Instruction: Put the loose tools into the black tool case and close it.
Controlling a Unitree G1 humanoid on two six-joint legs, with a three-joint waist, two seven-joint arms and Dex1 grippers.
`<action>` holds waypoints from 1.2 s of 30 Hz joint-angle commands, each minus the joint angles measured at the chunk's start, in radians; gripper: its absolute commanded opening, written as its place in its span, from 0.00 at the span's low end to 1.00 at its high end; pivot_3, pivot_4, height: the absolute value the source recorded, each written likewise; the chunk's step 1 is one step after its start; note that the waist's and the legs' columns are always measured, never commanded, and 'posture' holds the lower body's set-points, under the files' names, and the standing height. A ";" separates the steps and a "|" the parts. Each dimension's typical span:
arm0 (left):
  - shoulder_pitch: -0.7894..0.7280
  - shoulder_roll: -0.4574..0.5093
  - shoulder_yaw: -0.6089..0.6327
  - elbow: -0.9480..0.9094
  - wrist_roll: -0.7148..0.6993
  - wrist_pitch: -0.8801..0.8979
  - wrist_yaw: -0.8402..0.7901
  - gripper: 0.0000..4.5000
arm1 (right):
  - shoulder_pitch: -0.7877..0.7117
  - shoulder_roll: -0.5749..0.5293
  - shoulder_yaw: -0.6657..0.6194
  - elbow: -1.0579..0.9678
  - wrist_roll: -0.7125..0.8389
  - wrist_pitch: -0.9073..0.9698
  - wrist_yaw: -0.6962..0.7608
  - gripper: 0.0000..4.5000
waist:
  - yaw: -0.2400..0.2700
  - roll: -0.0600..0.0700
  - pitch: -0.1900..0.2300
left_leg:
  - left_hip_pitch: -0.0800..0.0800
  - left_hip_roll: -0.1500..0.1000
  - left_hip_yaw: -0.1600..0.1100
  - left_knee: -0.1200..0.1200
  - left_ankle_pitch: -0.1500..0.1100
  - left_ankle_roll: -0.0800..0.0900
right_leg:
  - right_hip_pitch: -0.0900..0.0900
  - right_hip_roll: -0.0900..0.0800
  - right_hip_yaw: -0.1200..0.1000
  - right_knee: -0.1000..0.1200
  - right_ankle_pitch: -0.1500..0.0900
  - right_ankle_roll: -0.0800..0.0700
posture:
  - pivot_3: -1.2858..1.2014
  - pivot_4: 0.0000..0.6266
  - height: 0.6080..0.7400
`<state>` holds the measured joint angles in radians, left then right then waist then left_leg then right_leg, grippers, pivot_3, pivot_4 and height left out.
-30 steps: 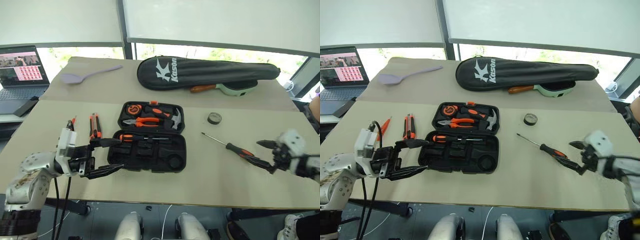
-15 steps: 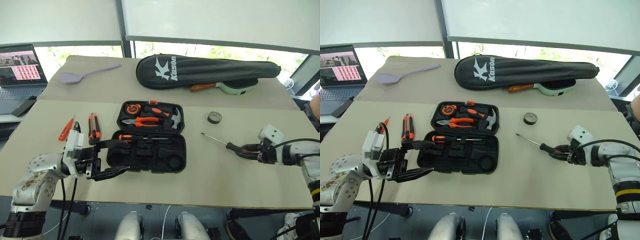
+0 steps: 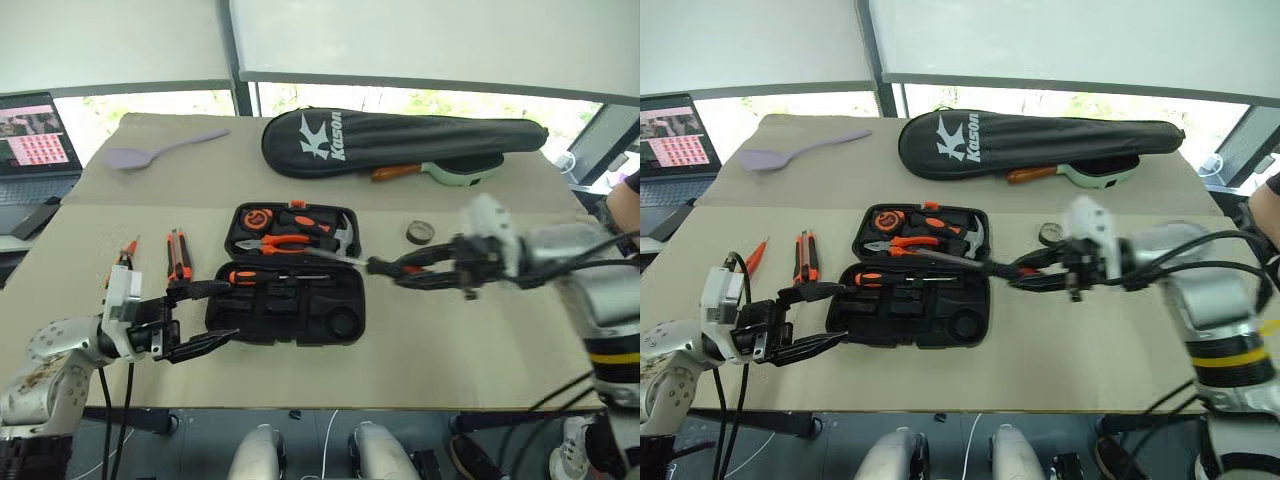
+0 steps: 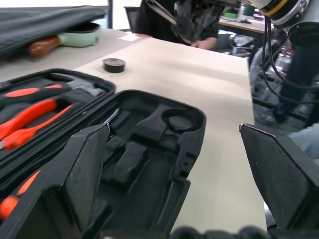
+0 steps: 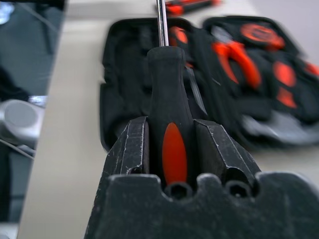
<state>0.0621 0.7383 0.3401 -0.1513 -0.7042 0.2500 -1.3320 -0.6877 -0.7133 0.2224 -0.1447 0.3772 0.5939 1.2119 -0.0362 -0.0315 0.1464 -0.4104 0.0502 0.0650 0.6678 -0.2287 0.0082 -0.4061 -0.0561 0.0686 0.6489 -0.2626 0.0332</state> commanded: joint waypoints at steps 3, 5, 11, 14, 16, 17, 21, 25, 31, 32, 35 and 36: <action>0.050 -0.001 0.050 -0.032 -0.006 -0.027 0.024 1.00 | -0.111 0.087 0.185 0.052 -0.137 0.104 -0.083 0.22 | 0.017 -0.001 0.000 | -0.005 -0.001 -0.001 0.000 0.000 0.000 | -0.003 -0.001 -0.002 0.000 0.000 0.000 | 0.52 0.24 1.00; 0.059 0.000 0.055 -0.042 -0.010 -0.026 0.033 1.00 | -0.139 0.108 0.228 0.099 -0.182 0.080 -0.092 0.22 | 0.030 -0.001 0.000 | -0.008 -0.001 -0.001 0.000 0.000 0.000 | -0.007 -0.003 -0.003 0.000 0.000 0.001 | 0.52 0.24 1.00; 0.077 -0.004 0.058 -0.132 -0.027 0.010 0.108 1.00 | -0.204 0.175 0.310 0.213 -0.278 0.063 -0.101 0.22 | 0.025 -0.001 0.000 | -0.018 -0.002 0.001 0.005 0.000 0.000 | -0.016 -0.002 -0.003 0.004 0.001 0.002 | 0.52 0.24 1.00; 0.079 -0.007 0.054 -0.156 -0.029 0.019 0.130 1.00 | -0.217 0.172 0.331 0.238 -0.306 0.068 -0.080 0.22 | 0.024 -0.001 0.000 | -0.018 -0.002 0.002 0.005 0.000 0.000 | -0.017 -0.002 -0.003 0.006 0.001 0.001 | 0.52 0.24 1.00; 0.075 -0.009 0.048 -0.159 -0.026 0.020 0.140 1.00 | -0.222 0.176 0.335 0.254 -0.318 0.074 -0.075 0.22 | 0.022 -0.001 0.000 | -0.017 -0.002 0.002 0.006 0.000 0.000 | -0.017 -0.001 -0.003 0.007 0.001 0.001 | 0.52 0.24 1.00; 0.074 -0.009 0.046 -0.159 -0.025 0.019 0.143 1.00 | -0.223 0.175 0.336 0.256 -0.322 0.077 -0.070 0.22 | 0.022 -0.001 0.000 | -0.017 -0.002 0.003 0.007 0.000 0.000 | -0.017 -0.001 -0.003 0.007 0.001 0.001 | 0.52 0.24 1.00; 0.069 -0.012 0.039 -0.164 -0.024 0.019 0.155 1.00 | -0.210 0.158 0.343 0.235 -0.329 0.092 -0.033 0.22 | 0.022 -0.001 0.000 | -0.016 -0.002 0.004 0.007 0.000 0.000 | -0.016 -0.001 -0.003 0.008 0.001 0.001 | 0.52 0.24 1.00; 0.068 -0.014 0.039 -0.157 -0.021 0.012 0.154 1.00 | -0.204 0.159 0.321 0.217 -0.316 0.082 -0.020 0.59 | 0.023 -0.001 0.000 | -0.016 -0.002 0.004 0.007 0.000 0.000 | -0.016 -0.001 -0.003 0.008 0.001 0.001 | 0.52 0.24 1.00; 0.094 -0.019 0.052 -0.154 -0.015 -0.001 0.146 1.00 | -0.205 0.163 0.191 0.168 -0.203 0.046 0.030 0.87 | 0.019 -0.001 0.000 | -0.016 -0.001 0.004 0.007 0.000 0.000 | -0.016 0.000 -0.003 0.008 0.001 0.001 | 0.52 0.24 1.00; 0.098 -0.019 0.055 -0.151 -0.015 -0.003 0.143 1.00 | -0.190 0.173 0.166 0.163 -0.183 0.027 0.025 0.87 | 0.020 -0.001 0.000 | -0.016 -0.001 0.004 0.007 0.000 0.000 | -0.016 0.000 -0.003 0.008 0.001 0.001 | 0.52 0.24 1.00; 0.105 -0.018 0.059 -0.145 -0.014 -0.010 0.137 1.00 | -0.150 0.209 0.135 0.167 -0.162 -0.023 -0.003 0.81 | 0.021 -0.001 0.000 | -0.016 -0.001 0.004 0.007 0.000 0.000 | -0.016 0.000 -0.003 0.008 0.001 0.001 | 0.52 0.24 1.00; 0.106 -0.018 0.060 -0.142 -0.012 -0.012 0.135 1.00 | -0.134 0.232 0.133 0.174 -0.159 -0.036 -0.017 0.76 | 0.022 -0.002 0.000 | -0.015 -0.001 0.004 0.007 0.000 0.000 | -0.015 0.000 -0.003 0.008 0.001 0.001 | 0.52 0.24 1.00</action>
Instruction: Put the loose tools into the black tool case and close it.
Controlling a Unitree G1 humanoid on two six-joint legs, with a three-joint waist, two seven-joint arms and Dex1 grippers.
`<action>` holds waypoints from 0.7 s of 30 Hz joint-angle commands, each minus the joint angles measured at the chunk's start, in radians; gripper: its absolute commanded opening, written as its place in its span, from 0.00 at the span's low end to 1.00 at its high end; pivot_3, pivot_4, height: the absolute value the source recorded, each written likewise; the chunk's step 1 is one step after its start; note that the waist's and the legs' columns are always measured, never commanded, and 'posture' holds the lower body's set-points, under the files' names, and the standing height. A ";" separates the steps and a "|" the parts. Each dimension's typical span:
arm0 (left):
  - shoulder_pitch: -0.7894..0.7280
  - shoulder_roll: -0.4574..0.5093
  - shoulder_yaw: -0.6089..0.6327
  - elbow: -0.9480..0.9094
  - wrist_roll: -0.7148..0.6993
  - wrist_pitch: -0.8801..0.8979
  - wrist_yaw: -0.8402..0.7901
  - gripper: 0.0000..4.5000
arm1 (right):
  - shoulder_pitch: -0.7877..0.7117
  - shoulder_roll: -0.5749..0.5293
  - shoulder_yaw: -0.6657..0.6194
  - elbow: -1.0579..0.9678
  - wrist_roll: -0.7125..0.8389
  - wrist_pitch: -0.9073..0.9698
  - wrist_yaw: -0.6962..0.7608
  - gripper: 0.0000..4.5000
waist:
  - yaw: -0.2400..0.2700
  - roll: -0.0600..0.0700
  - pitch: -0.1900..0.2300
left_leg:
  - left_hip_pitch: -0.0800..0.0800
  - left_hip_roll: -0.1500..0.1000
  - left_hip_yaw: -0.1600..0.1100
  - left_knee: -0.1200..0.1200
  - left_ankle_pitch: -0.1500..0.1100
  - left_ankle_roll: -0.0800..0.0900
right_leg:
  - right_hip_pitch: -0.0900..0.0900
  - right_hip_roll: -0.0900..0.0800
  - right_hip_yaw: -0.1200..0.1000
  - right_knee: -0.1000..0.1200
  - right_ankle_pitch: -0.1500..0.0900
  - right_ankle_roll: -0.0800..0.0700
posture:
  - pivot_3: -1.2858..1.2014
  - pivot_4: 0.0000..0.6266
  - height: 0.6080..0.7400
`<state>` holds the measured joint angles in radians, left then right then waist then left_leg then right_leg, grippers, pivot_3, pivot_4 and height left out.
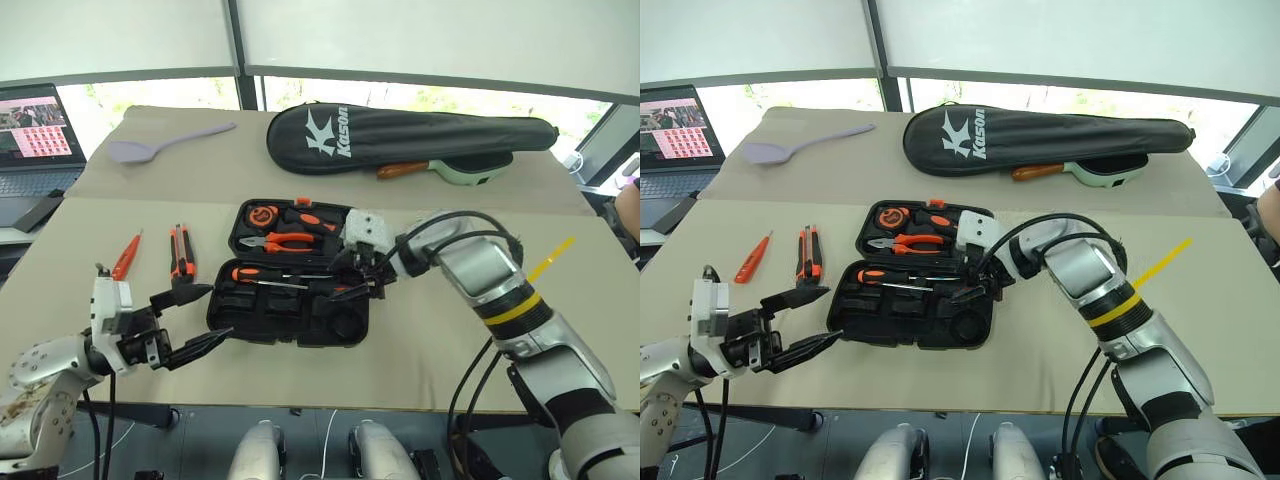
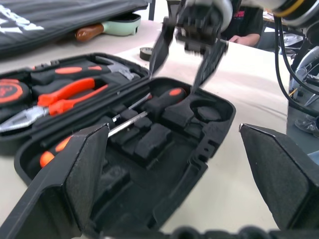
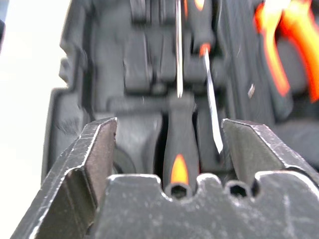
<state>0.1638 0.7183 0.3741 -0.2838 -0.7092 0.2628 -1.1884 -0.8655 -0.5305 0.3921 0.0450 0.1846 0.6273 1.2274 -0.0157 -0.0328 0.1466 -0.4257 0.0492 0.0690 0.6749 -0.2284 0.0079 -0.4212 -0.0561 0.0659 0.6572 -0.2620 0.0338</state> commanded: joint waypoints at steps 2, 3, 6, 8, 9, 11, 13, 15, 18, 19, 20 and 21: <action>0.008 0.003 0.027 -0.005 -0.005 -0.027 -0.012 1.00 | 0.074 0.096 -0.029 0.010 0.024 -0.112 -0.053 0.64 | 0.000 -0.001 0.000 | 0.001 0.000 0.000 0.000 0.000 0.000 | 0.000 0.000 0.000 0.000 0.000 0.000 | 0.52 0.24 1.00; 0.009 0.004 0.027 -0.003 -0.004 -0.028 -0.014 1.00 | 0.084 0.111 -0.020 0.027 0.013 -0.132 -0.061 0.56 | 0.000 -0.001 0.000 | 0.000 0.000 0.000 0.000 0.000 0.000 | 0.000 0.000 0.000 0.000 0.000 0.000 | 0.52 0.24 1.00; 0.011 0.007 0.030 0.007 -0.002 -0.033 -0.023 1.00 | 0.105 0.140 0.001 0.092 -0.022 -0.202 -0.076 0.33 | -0.001 -0.001 0.000 | 0.000 0.000 0.001 0.000 0.000 0.000 | 0.000 0.000 0.000 0.001 0.000 0.000 | 0.52 0.24 1.00; 0.011 0.012 0.035 0.018 0.000 -0.036 -0.031 1.00 | 0.112 0.155 0.016 0.147 -0.050 -0.254 -0.085 0.18 | 0.000 -0.001 0.000 | 0.001 0.000 0.001 0.000 0.000 0.000 | 0.000 0.000 0.000 0.001 0.000 0.000 | 0.52 0.24 1.00; 0.011 0.014 0.038 0.022 0.000 -0.037 -0.035 1.00 | 0.112 0.163 0.021 0.175 -0.062 -0.275 -0.093 0.10 | 0.000 -0.001 0.000 | 0.001 0.000 0.001 0.000 0.000 0.000 | 0.000 0.000 0.000 0.001 0.000 0.000 | 0.52 0.24 1.00; 0.012 0.018 0.044 0.031 0.001 -0.041 -0.042 1.00 | 0.109 0.179 0.022 0.213 -0.073 -0.289 -0.102 0.01 | -0.001 -0.001 0.000 | 0.001 0.000 0.001 0.000 0.000 0.000 | 0.000 0.000 0.000 0.001 0.000 0.000 | 0.52 0.24 1.00; 0.016 0.021 0.048 0.036 0.001 -0.045 -0.048 1.00 | 0.107 0.190 0.016 0.236 -0.073 -0.295 -0.099 0.01 | -0.002 -0.001 0.000 | 0.001 0.000 0.001 0.000 0.000 0.000 | 0.000 0.000 0.000 0.002 0.000 0.000 | 0.52 0.24 1.00; 0.018 0.023 0.055 0.041 0.002 -0.048 -0.054 1.00 | 0.103 0.202 0.003 0.254 -0.064 -0.293 -0.097 0.01 | -0.002 -0.001 0.000 | 0.001 0.000 0.001 0.000 0.000 -0.001 | 0.000 0.000 0.000 0.002 0.000 0.000 | 0.52 0.24 1.00; 0.021 0.025 0.064 0.049 0.003 -0.054 -0.061 1.00 | 0.095 0.214 -0.009 0.274 -0.050 -0.276 -0.085 0.01 | -0.003 -0.001 0.000 | 0.002 0.000 0.001 0.000 0.000 -0.001 | 0.000 0.000 0.000 0.003 0.000 -0.001 | 0.52 0.24 1.00; 0.022 0.025 0.066 0.053 0.004 -0.057 -0.063 1.00 | 0.092 0.218 -0.015 0.282 -0.043 -0.268 -0.080 0.01 | -0.003 -0.001 0.000 | 0.002 0.000 0.001 0.000 0.000 -0.001 | 0.000 0.000 0.000 0.004 0.000 -0.001 | 0.52 0.24 1.00; 0.023 0.025 0.066 0.056 0.004 -0.060 -0.065 1.00 | 0.090 0.223 -0.021 0.290 -0.032 -0.254 -0.076 0.01 | -0.003 -0.001 0.000 | 0.002 0.000 0.001 0.000 0.001 -0.001 | 0.000 0.000 0.000 0.004 0.000 -0.001 | 0.52 0.24 1.00; 0.023 0.025 0.067 0.059 0.005 -0.063 -0.066 1.00 | 0.089 0.228 -0.025 0.296 -0.025 -0.245 -0.073 0.01 | -0.003 -0.001 0.000 | 0.003 0.000 0.001 0.000 0.001 -0.001 | 0.000 0.000 0.000 0.004 0.000 -0.001 | 0.52 0.24 1.00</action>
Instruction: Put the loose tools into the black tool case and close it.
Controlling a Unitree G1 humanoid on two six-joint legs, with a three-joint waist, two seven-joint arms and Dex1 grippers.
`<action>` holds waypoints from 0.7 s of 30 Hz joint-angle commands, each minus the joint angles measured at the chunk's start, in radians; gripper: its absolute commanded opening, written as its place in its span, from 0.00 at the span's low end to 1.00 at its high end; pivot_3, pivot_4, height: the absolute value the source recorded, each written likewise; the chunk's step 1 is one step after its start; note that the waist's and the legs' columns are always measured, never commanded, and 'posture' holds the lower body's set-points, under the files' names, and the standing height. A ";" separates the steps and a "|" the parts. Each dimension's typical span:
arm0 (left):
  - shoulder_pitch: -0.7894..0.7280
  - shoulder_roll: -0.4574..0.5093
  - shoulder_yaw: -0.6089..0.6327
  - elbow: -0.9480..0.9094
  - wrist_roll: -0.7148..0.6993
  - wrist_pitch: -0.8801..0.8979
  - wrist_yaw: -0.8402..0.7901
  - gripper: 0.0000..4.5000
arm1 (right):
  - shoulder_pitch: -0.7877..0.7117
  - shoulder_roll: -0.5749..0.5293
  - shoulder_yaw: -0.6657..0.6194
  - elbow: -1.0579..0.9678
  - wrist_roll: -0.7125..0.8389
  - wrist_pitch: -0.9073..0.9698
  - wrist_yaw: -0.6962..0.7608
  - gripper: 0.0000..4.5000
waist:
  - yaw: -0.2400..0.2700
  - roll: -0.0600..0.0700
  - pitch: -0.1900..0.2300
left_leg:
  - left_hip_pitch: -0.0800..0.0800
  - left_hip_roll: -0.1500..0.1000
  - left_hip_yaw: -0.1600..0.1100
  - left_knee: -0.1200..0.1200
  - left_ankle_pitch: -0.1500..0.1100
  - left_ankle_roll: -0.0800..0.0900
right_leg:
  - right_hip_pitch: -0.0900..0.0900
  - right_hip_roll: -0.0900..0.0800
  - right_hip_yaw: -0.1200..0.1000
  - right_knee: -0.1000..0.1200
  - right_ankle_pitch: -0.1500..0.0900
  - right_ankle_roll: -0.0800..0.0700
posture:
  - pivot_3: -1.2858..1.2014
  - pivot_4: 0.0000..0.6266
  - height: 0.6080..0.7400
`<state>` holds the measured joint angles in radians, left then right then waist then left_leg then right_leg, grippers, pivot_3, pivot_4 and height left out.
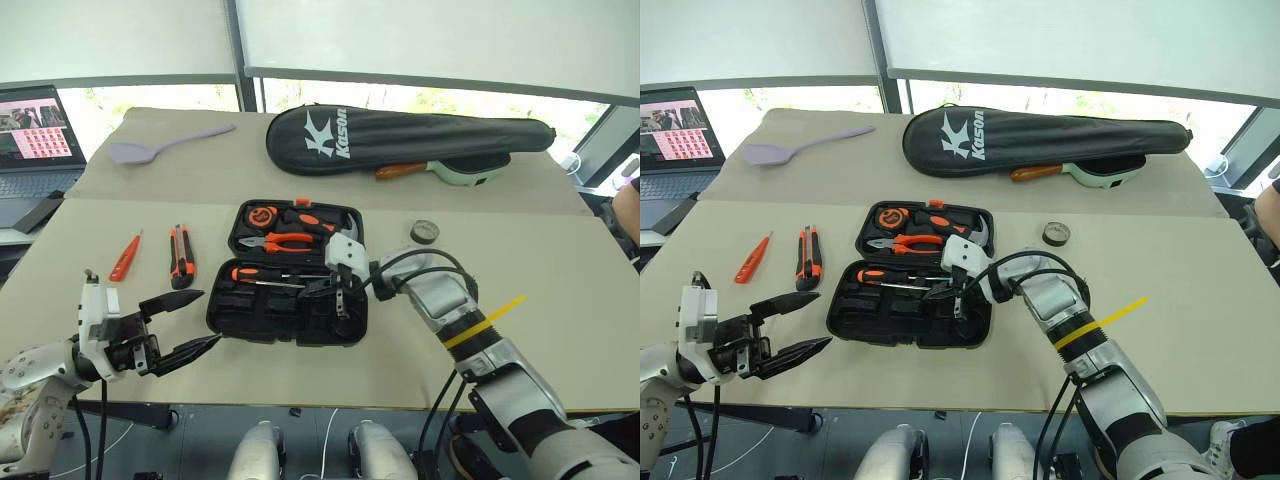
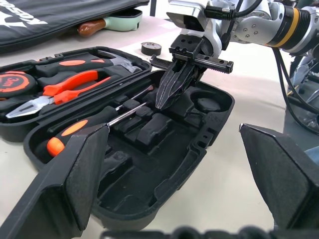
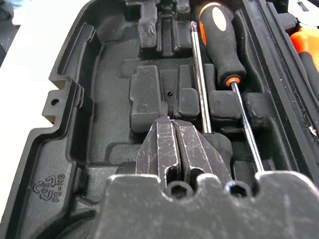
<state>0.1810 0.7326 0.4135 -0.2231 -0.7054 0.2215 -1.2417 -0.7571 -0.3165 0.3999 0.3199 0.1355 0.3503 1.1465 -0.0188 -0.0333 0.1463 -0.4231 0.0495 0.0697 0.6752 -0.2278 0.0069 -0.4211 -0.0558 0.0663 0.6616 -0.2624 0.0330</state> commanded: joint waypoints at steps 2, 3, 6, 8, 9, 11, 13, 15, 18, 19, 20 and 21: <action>0.005 0.007 0.024 0.003 0.005 -0.028 -0.013 1.00 | -0.027 0.018 -0.033 0.047 0.027 0.077 0.019 0.01 | -0.001 0.000 0.000 | 0.000 0.000 0.000 0.000 0.000 0.000 | 0.000 0.000 0.000 0.000 0.000 0.000 | 0.52 0.24 1.00; 0.004 0.004 0.022 0.007 0.007 -0.032 -0.013 1.00 | -0.030 0.018 -0.028 0.057 0.024 0.110 0.026 0.01 | -0.001 0.000 0.000 | 0.000 0.000 0.000 0.000 0.000 0.000 | 0.000 0.000 0.000 0.001 0.000 0.000 | 0.52 0.24 1.00; 0.001 -0.004 0.018 0.022 0.014 -0.047 -0.013 1.00 | -0.044 0.037 -0.038 0.085 0.049 0.257 0.016 0.01 | -0.001 0.000 0.000 | 0.001 0.000 0.000 0.000 0.000 0.000 | 0.001 0.000 0.000 0.001 0.000 -0.001 | 0.52 0.24 1.00; 0.003 -0.008 0.016 0.028 0.016 -0.056 -0.014 1.00 | -0.054 0.050 -0.054 0.093 0.069 0.320 0.005 0.01 | -0.001 -0.001 -0.001 | 0.002 0.000 0.000 0.000 0.000 0.000 | 0.001 0.000 0.000 0.001 0.000 -0.001 | 0.52 0.24 1.00; 0.005 -0.010 0.015 0.031 0.017 -0.061 -0.015 1.00 | -0.056 0.047 -0.052 0.088 0.070 0.335 0.012 0.01 | -0.001 -0.002 -0.001 | 0.002 0.000 0.000 0.000 0.000 0.000 | 0.001 0.000 0.000 0.001 0.000 -0.001 | 0.52 0.24 1.00; 0.011 -0.016 0.014 0.034 0.020 -0.071 -0.015 1.00 | -0.052 0.047 -0.080 0.054 0.096 0.311 0.033 0.01 | -0.001 -0.002 -0.002 | 0.002 0.000 0.000 0.000 0.000 0.000 | 0.001 0.000 0.000 0.002 -0.001 -0.001 | 0.52 0.24 1.00; 0.017 -0.020 0.016 0.035 0.020 -0.077 -0.015 1.00 | -0.046 0.053 -0.124 0.010 0.142 0.283 0.052 0.01 | -0.001 -0.002 -0.002 | 0.002 0.000 0.000 0.000 0.000 0.000 | 0.001 0.000 0.000 0.001 -0.001 -0.001 | 0.52 0.24 1.00; 0.023 -0.024 0.018 0.036 0.021 -0.083 -0.016 1.00 | -0.042 0.038 -0.147 -0.042 0.168 0.264 0.077 0.01 | 0.000 -0.002 -0.001 | 0.001 0.000 0.000 0.000 0.000 0.000 | 0.000 0.000 0.000 0.001 -0.001 -0.001 | 0.52 0.24 1.00; 0.032 -0.028 0.019 0.037 0.021 -0.090 -0.016 1.00 | -0.038 0.027 -0.167 -0.074 0.187 0.258 0.081 0.01 | 0.000 -0.002 -0.001 | 0.000 0.000 0.000 0.000 0.000 0.000 | -0.001 0.000 0.000 0.001 -0.001 -0.001 | 0.52 0.24 1.00; 0.033 -0.029 0.017 0.038 0.022 -0.093 -0.016 1.00 | -0.039 0.026 -0.169 -0.065 0.184 0.251 0.072 0.01 | 0.000 -0.002 -0.001 | 0.000 0.000 0.000 0.000 0.000 0.000 | -0.001 0.000 0.000 0.001 -0.001 -0.001 | 0.52 0.24 1.00; 0.034 -0.030 0.015 0.039 0.023 -0.095 -0.015 1.00 | -0.040 0.024 -0.167 -0.054 0.174 0.242 0.063 0.01 | 0.000 -0.002 -0.001 | 0.000 0.000 0.000 0.000 0.000 0.000 | -0.001 0.000 0.000 0.001 -0.001 -0.001 | 0.52 0.24 1.00; 0.034 -0.031 0.013 0.041 0.024 -0.097 -0.015 1.00 | -0.041 0.023 -0.157 -0.030 0.148 0.214 0.047 0.01 | 0.000 -0.002 -0.001 | 0.000 0.000 0.000 0.000 0.000 0.000 | 0.000 0.000 0.000 0.001 -0.001 -0.001 | 0.52 0.24 1.00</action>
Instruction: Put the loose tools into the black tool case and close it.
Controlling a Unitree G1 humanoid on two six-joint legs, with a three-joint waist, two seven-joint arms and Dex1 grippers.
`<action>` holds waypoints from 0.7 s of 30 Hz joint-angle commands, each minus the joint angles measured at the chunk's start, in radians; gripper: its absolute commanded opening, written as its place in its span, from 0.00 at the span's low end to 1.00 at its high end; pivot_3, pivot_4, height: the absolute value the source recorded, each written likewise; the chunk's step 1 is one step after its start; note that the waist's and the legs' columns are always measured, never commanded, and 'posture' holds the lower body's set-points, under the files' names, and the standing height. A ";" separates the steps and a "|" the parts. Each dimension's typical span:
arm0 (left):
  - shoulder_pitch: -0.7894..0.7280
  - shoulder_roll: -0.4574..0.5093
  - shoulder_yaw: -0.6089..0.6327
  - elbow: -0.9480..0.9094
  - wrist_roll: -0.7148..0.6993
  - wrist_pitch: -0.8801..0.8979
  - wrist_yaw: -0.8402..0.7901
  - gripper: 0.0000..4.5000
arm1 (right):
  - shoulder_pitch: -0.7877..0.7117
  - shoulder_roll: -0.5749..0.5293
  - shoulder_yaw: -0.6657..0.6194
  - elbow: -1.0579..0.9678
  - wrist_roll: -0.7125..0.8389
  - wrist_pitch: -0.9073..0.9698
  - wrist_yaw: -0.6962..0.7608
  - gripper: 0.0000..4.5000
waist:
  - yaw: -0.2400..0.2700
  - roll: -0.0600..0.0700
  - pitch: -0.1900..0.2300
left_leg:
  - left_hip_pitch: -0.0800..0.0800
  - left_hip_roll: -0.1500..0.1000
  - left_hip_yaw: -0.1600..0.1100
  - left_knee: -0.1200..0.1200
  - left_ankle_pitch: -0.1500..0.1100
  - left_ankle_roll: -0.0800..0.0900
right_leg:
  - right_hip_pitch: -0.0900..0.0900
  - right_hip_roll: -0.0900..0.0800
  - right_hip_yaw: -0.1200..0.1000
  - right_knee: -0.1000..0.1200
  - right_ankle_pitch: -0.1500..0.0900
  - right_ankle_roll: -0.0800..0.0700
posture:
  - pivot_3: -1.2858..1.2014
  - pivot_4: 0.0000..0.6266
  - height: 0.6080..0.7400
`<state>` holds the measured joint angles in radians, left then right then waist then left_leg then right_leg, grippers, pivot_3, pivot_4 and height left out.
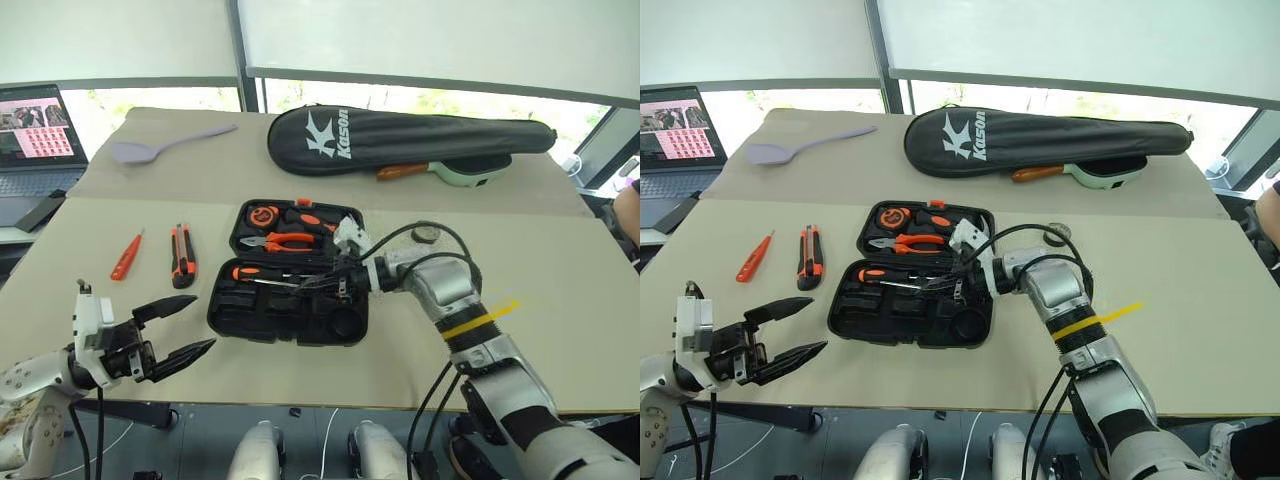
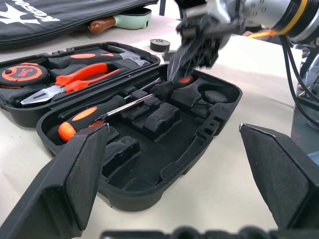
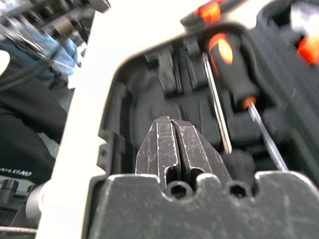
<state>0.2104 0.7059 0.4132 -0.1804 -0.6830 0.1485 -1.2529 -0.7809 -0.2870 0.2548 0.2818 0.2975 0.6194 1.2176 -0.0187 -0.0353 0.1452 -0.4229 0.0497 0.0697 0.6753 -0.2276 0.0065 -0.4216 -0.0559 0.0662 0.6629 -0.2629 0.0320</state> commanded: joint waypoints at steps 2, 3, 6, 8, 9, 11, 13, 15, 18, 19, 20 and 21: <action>0.003 -0.006 0.011 0.000 0.004 -0.025 -0.004 1.00 | -0.018 -0.006 0.008 0.042 -0.053 -0.097 -0.046 0.01 | -0.001 0.000 0.000 | 0.000 0.000 0.000 0.000 0.000 0.000 | 0.000 0.000 0.000 0.000 0.000 0.000 | 0.52 0.24 1.00; 0.002 -0.006 0.010 0.000 0.005 -0.025 -0.004 1.00 | -0.017 -0.004 0.018 0.058 -0.069 -0.116 -0.055 0.01 | -0.001 0.000 0.000 | 0.000 0.000 0.000 0.000 0.000 0.000 | 0.000 0.000 0.000 0.000 0.000 0.000 | 0.52 0.24 1.00; -0.001 -0.008 0.008 0.000 0.008 -0.024 -0.005 1.00 | -0.012 -0.002 0.050 0.084 -0.103 -0.156 -0.046 0.01 | -0.003 0.000 0.000 | 0.000 0.000 0.000 0.000 0.000 0.000 | 0.000 0.000 0.000 0.000 0.000 0.000 | 0.52 0.24 1.00; -0.005 -0.007 0.007 0.003 0.011 -0.024 -0.006 1.00 | -0.013 0.004 0.068 0.108 -0.126 -0.179 -0.055 0.01 | -0.003 0.000 0.000 | 0.000 0.000 0.000 0.000 0.000 0.000 | 0.000 0.000 0.000 0.000 0.000 0.000 | 0.52 0.24 1.00; -0.007 -0.006 0.006 0.003 0.011 -0.024 -0.006 1.00 | -0.013 0.010 0.074 0.123 -0.135 -0.185 -0.064 0.01 | -0.003 0.000 0.000 | 0.000 0.000 0.000 0.000 0.000 0.000 | 0.000 0.000 0.000 0.000 0.000 0.000 | 0.52 0.24 1.00; -0.009 -0.005 0.006 0.003 0.012 -0.023 -0.007 1.00 | -0.013 0.018 0.088 0.138 -0.154 -0.182 -0.073 0.01 | -0.004 0.000 0.000 | 0.001 0.000 0.000 0.000 0.000 0.000 | 0.000 0.000 0.000 0.000 0.000 0.000 | 0.52 0.24 1.00; -0.010 -0.004 0.006 0.002 0.013 -0.022 -0.006 1.00 | -0.012 0.019 0.107 0.142 -0.172 -0.174 -0.077 0.01 | -0.007 0.000 0.000 | 0.001 0.000 0.000 0.000 0.000 0.000 | 0.001 0.000 0.000 0.000 0.000 0.000 | 0.52 0.24 1.00; -0.011 -0.004 0.005 0.000 0.013 -0.021 -0.005 1.00 | -0.012 0.022 0.120 0.142 -0.179 -0.150 -0.083 0.01 | -0.010 0.000 0.000 | 0.001 0.001 0.000 0.000 0.000 0.000 | 0.001 0.000 0.000 0.001 0.000 0.000 | 0.52 0.24 1.00; -0.009 -0.003 0.005 -0.004 0.012 -0.017 -0.003 1.00 | -0.017 0.032 0.133 0.128 -0.181 -0.108 -0.094 0.01 | -0.017 0.000 0.000 | 0.002 0.001 0.000 0.000 0.000 0.000 | 0.001 0.001 0.000 0.001 0.000 0.000 | 0.52 0.24 1.00; -0.008 -0.003 0.005 -0.008 0.011 -0.015 -0.002 1.00 | -0.017 0.032 0.132 0.116 -0.176 -0.104 -0.090 0.01 | -0.019 0.000 0.000 | 0.002 0.001 0.000 0.000 0.000 0.000 | 0.001 0.001 0.000 0.001 0.000 -0.001 | 0.52 0.24 1.00; -0.005 -0.003 0.006 -0.011 0.011 -0.014 0.001 1.00 | -0.014 0.033 0.115 0.092 -0.154 -0.116 -0.077 0.01 | -0.021 0.000 0.000 | 0.002 0.001 0.000 0.000 0.000 0.000 | 0.001 0.001 0.000 0.001 0.000 -0.001 | 0.52 0.24 1.00; -0.002 -0.004 0.008 -0.016 0.011 -0.012 0.006 1.00 | -0.008 0.034 0.088 0.067 -0.124 -0.132 -0.063 0.01 | -0.022 0.000 0.000 | 0.002 0.001 -0.001 0.000 0.000 0.000 | 0.001 0.001 0.000 0.001 0.000 -0.001 | 0.52 0.24 1.00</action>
<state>0.2061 0.7008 0.4117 -0.1778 -0.6689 0.1454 -1.2539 -0.8048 -0.2554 0.3613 0.3850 0.1503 0.4886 1.1466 -0.0405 -0.0354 0.1450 -0.4210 0.0507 0.0688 0.6751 -0.2276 0.0065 -0.4208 -0.0553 0.0662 0.6640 -0.2631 0.0313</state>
